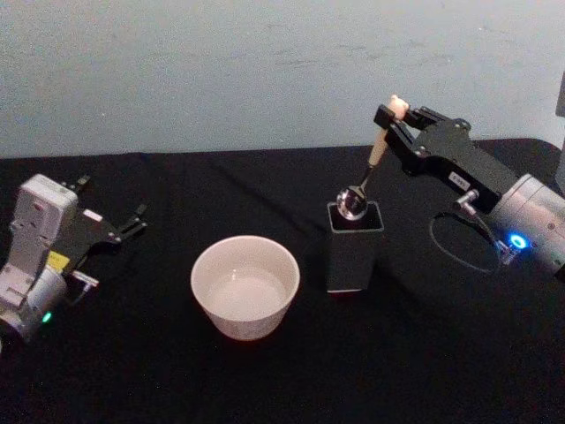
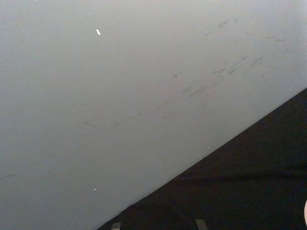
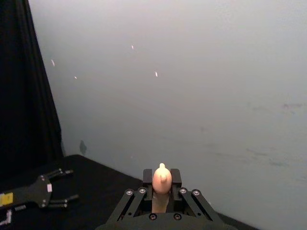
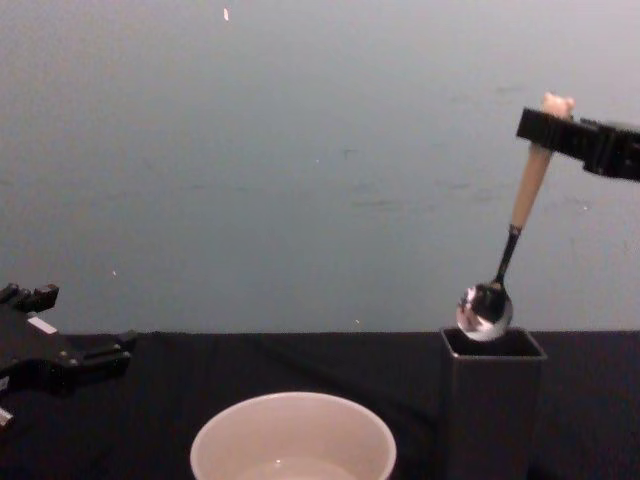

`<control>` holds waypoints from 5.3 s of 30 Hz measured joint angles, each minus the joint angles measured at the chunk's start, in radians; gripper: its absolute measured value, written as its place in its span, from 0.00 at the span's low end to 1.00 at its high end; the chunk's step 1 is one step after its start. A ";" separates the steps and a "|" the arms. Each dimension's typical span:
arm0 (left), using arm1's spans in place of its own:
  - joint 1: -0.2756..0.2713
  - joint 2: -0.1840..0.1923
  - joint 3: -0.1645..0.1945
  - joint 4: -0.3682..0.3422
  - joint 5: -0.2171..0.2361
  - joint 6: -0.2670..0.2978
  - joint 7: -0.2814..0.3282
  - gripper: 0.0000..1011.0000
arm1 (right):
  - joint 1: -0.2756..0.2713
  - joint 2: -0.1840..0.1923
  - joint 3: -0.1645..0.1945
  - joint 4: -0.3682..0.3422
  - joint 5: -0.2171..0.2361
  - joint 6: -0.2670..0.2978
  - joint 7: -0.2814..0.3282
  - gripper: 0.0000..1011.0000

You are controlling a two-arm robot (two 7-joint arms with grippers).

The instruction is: Pick up the stirring spoon with one hand, stir inside the cup, then place it back in its original position.

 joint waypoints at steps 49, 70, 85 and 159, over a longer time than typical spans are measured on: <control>0.000 0.000 0.000 0.000 0.000 0.000 0.000 0.99 | 0.045 -0.059 -0.060 0.226 -0.072 0.083 0.000 0.21; 0.000 0.000 0.000 0.000 0.000 0.000 0.000 0.99 | 0.045 -0.058 -0.059 0.225 -0.071 0.082 0.001 0.28; 0.000 0.000 0.000 0.000 0.000 0.000 0.000 0.99 | 0.045 -0.058 -0.059 0.224 -0.070 0.081 0.001 0.73; 0.000 0.000 0.000 0.000 0.000 0.000 0.000 0.99 | -0.029 -0.187 0.033 0.298 -0.400 0.014 -0.407 0.99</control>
